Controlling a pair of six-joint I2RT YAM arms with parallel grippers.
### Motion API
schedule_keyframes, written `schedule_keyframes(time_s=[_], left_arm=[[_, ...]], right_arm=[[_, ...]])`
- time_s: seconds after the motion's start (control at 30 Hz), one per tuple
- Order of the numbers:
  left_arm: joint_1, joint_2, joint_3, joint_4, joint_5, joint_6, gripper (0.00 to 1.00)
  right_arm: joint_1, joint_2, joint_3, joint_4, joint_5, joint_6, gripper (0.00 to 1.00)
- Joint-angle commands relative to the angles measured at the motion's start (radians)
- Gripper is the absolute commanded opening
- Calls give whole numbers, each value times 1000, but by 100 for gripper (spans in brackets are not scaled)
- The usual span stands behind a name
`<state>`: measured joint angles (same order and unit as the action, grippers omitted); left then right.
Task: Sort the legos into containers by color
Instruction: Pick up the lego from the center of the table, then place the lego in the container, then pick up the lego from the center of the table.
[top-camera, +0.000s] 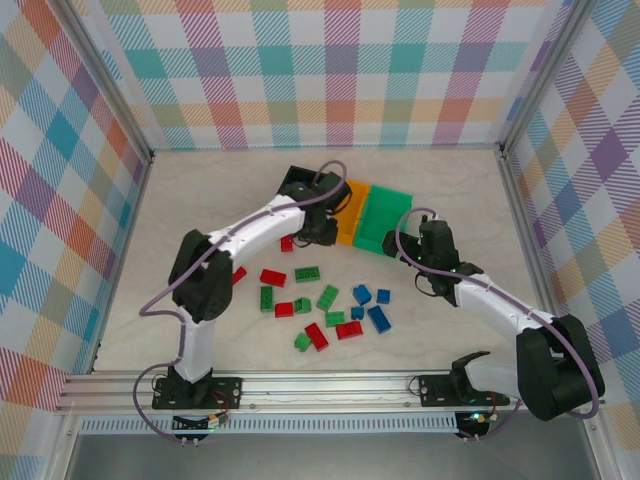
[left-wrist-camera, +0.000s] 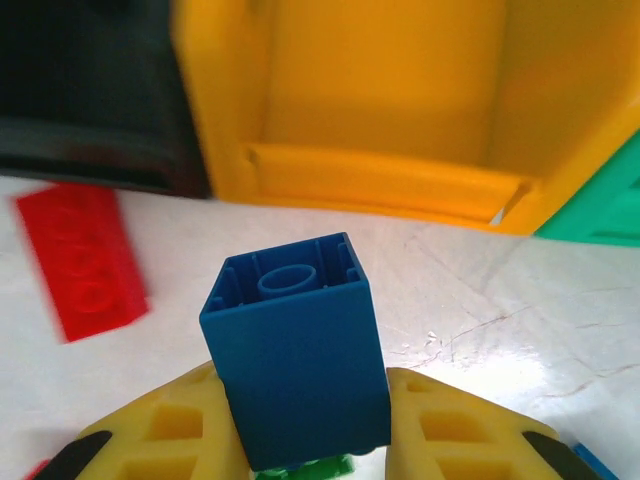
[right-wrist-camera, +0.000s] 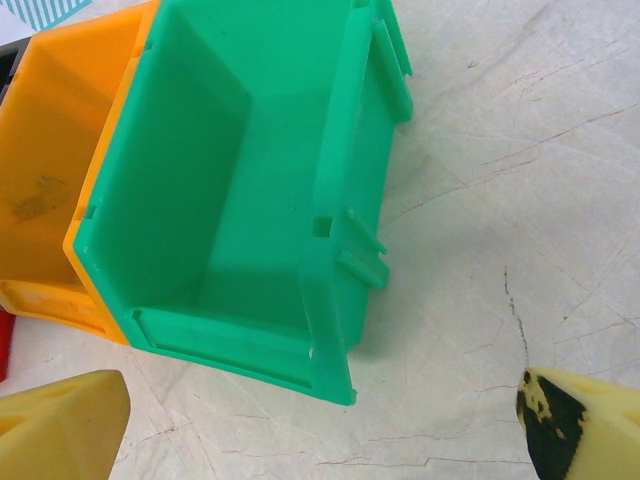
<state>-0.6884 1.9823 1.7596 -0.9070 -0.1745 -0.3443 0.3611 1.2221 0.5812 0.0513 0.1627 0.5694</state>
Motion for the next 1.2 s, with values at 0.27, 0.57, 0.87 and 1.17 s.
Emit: schedule_keyframes(time_s=[0.27,0.57,0.87,1.17], left_arm=[[145,102,353,-141,9,84,76],[-49,-115,-46,85,54,69,74],[-270,-201,-327,223,173,-26,72],[-353,-14,-212,125,176,102,74]], right_arm=[[2,-12,-11,15,-15,15,99],[2,-10,-12,13,-8,14,99],[1,18,-4,20,-19,19,99],[2,30,2,17,-5,9,99]])
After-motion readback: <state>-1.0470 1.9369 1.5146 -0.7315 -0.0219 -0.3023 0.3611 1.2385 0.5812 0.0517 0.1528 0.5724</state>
